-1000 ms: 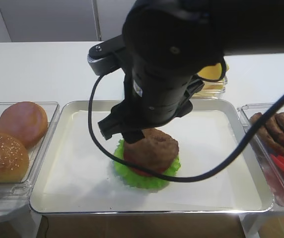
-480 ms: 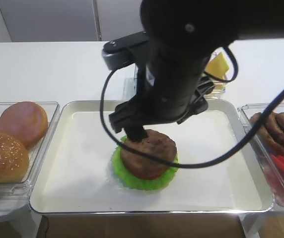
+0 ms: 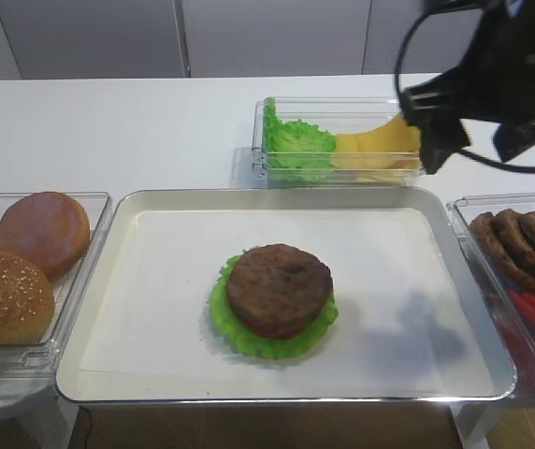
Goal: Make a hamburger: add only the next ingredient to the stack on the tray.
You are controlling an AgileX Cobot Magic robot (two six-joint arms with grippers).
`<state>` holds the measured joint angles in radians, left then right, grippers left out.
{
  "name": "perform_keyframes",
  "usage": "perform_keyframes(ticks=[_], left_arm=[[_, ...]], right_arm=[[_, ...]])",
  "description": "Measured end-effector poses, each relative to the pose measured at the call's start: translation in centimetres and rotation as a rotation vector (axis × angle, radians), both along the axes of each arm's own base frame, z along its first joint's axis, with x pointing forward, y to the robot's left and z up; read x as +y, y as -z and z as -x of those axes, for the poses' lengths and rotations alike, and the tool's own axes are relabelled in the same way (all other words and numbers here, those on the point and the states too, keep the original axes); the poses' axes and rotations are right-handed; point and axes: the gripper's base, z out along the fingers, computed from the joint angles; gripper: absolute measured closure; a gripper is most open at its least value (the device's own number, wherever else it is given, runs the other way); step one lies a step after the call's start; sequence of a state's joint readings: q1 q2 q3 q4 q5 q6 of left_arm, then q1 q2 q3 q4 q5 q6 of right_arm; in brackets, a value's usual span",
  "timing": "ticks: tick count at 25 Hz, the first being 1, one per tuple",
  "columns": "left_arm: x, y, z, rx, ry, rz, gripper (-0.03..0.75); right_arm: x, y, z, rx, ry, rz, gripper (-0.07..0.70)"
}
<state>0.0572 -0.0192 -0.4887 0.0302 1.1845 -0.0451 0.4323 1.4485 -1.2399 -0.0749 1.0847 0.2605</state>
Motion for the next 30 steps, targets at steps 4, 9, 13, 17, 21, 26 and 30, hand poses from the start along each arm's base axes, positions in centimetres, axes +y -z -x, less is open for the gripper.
perform_keyframes(ticks=[4, 9, 13, 17, 21, 26, 30], left_arm=[[0.0, 0.0, 0.0, 0.0, 0.0, 0.0, 0.304], [0.0, 0.0, 0.0, 0.0, 0.0, 0.0, 0.304], [0.0, 0.0, 0.0, 0.0, 0.0, 0.0, 0.304], [0.0, 0.0, 0.0, 0.0, 0.0, 0.0, 0.304], [0.0, 0.0, 0.0, 0.0, 0.0, 0.0, 0.304], [0.0, 0.0, 0.0, 0.0, 0.0, 0.0, 0.304], [0.0, 0.0, 0.0, 0.0, 0.0, 0.0, 0.304]], right_arm=[[-3.9, -0.7, 1.2, -0.006, 0.089, -0.03, 0.064], [-6.4, -1.3, 5.9, -0.042, 0.131, -0.056, 0.064], [-7.5, -1.2, 10.7, -0.08, 0.138, -0.091, 0.064], [-8.6, -0.5, 15.2, -0.123, 0.136, -0.107, 0.065], [-9.5, 0.1, 19.0, -0.21, 0.133, -0.135, 0.078], [-10.6, 0.5, 22.9, -0.315, 0.129, -0.17, 0.115], [-11.0, 1.4, 25.3, -0.373, 0.108, -0.197, 0.123]])
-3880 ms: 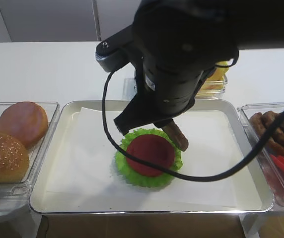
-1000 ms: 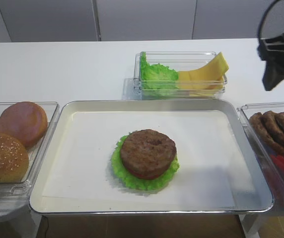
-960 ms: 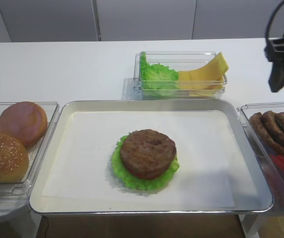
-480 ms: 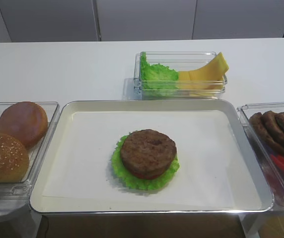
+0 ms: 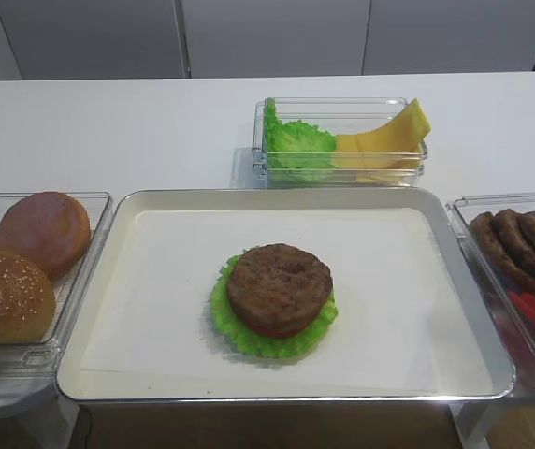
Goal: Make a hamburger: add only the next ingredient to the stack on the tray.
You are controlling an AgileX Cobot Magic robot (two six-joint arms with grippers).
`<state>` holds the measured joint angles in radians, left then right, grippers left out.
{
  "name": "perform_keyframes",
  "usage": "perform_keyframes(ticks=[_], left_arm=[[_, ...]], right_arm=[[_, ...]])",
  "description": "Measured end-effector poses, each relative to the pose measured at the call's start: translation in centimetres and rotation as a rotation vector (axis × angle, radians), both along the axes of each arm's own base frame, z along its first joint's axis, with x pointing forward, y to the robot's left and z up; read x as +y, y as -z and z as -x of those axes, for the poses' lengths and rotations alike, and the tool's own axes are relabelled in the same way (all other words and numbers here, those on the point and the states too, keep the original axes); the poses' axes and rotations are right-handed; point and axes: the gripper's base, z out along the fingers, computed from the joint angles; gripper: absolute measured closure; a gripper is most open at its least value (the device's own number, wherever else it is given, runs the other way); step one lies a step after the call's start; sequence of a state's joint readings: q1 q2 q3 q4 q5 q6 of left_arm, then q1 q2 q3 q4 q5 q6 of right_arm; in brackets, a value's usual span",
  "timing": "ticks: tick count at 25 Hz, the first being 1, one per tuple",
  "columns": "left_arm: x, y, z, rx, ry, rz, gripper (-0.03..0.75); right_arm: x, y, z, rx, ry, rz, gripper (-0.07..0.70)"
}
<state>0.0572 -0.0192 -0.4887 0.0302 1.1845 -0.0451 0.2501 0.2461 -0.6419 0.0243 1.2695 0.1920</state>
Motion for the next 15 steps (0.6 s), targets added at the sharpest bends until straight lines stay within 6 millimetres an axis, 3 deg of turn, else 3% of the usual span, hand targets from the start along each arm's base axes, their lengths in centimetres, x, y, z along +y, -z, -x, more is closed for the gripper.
perform_keyframes(ticks=[8, 15], left_arm=[[0.0, 0.0, 0.0, 0.0, 0.0, 0.0, 0.304], [0.0, 0.0, 0.0, 0.0, 0.0, 0.0, 0.304]], right_arm=[[-0.6, 0.4, 3.3, -0.188, -0.091, 0.017, 0.125], [-0.9, 0.7, 4.5, -0.271, -0.138, 0.06, 0.126]])
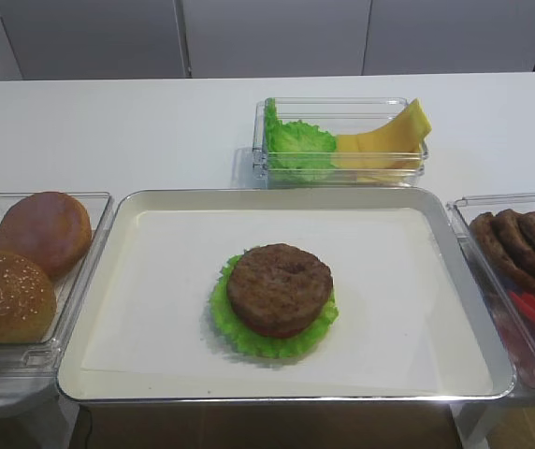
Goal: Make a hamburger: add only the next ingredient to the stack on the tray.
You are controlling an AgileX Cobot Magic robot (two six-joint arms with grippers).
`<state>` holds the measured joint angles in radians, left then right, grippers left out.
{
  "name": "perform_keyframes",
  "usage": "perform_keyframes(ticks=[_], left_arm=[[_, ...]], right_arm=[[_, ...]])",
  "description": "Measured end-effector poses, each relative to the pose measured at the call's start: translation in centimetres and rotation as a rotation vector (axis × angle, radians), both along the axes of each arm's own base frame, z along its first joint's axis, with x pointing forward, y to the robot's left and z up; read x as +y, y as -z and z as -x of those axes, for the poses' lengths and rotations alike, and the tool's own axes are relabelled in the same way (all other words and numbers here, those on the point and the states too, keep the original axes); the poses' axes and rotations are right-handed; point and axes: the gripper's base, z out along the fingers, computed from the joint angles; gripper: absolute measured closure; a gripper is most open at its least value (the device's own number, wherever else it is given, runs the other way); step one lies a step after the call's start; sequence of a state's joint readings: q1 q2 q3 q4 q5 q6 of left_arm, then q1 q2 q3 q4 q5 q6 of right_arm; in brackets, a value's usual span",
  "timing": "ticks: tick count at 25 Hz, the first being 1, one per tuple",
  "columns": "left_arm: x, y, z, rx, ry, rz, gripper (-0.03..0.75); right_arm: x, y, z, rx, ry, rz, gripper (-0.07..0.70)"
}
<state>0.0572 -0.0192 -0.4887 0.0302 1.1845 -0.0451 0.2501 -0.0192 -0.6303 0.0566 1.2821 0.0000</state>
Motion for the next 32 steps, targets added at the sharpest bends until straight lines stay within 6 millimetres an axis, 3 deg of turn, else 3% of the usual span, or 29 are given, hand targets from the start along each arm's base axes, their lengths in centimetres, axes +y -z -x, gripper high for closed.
perform_keyframes(ticks=[8, 16, 32], left_arm=[[0.0, 0.0, 0.0, 0.0, 0.0, 0.0, 0.304], [0.0, 0.0, 0.0, 0.0, 0.0, 0.0, 0.304], [0.0, 0.0, 0.0, 0.0, 0.0, 0.0, 0.304]], right_arm=[[0.6, 2.2, -1.4, 0.039, -0.033, 0.026, 0.127], [0.7, 2.1, -2.0, -0.031, -0.046, 0.032, 0.127], [0.8, 2.7, -2.4, -0.013, -0.043, 0.039, 0.127]])
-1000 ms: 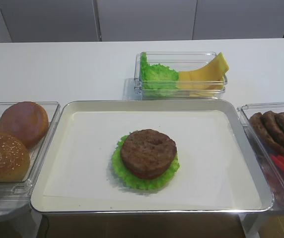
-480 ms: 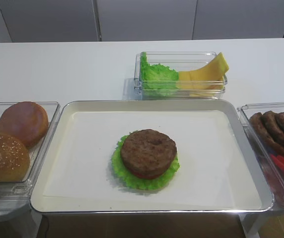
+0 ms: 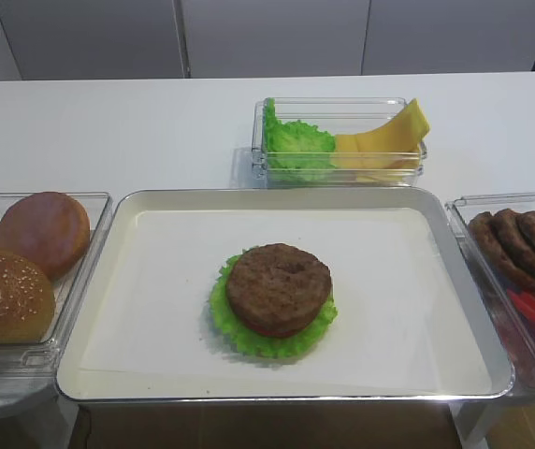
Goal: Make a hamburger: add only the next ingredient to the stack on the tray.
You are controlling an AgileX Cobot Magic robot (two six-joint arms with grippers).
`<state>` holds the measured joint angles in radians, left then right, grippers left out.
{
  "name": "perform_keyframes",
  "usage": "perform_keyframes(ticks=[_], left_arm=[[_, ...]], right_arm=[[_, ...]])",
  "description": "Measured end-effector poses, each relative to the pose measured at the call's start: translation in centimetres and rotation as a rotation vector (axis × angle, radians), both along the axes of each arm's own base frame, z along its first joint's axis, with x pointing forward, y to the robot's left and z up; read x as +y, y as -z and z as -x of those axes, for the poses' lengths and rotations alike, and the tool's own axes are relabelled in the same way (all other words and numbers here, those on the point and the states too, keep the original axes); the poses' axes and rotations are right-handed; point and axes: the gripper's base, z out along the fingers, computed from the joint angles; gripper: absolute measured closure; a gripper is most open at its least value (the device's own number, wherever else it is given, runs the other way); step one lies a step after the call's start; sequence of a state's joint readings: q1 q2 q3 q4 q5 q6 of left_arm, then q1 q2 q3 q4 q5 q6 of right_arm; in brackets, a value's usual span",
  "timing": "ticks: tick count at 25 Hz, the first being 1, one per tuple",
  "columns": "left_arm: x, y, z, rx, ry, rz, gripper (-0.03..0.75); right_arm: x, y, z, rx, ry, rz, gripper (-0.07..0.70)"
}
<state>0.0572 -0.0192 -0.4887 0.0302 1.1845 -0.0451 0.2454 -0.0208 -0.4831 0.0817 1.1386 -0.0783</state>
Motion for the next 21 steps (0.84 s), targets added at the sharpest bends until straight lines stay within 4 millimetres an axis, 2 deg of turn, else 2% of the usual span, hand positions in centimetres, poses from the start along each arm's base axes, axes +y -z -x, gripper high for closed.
perform_keyframes(ticks=[9, 21], left_arm=[[0.0, 0.0, 0.0, 0.0, 0.0, 0.0, 0.304], [0.0, 0.0, 0.0, 0.0, 0.0, 0.0, 0.304]], right_arm=[[0.19, 0.0, -0.09, 0.0, 0.175, 0.0, 0.127], [0.2, 0.0, -0.1, 0.0, 0.186, 0.0, 0.127]])
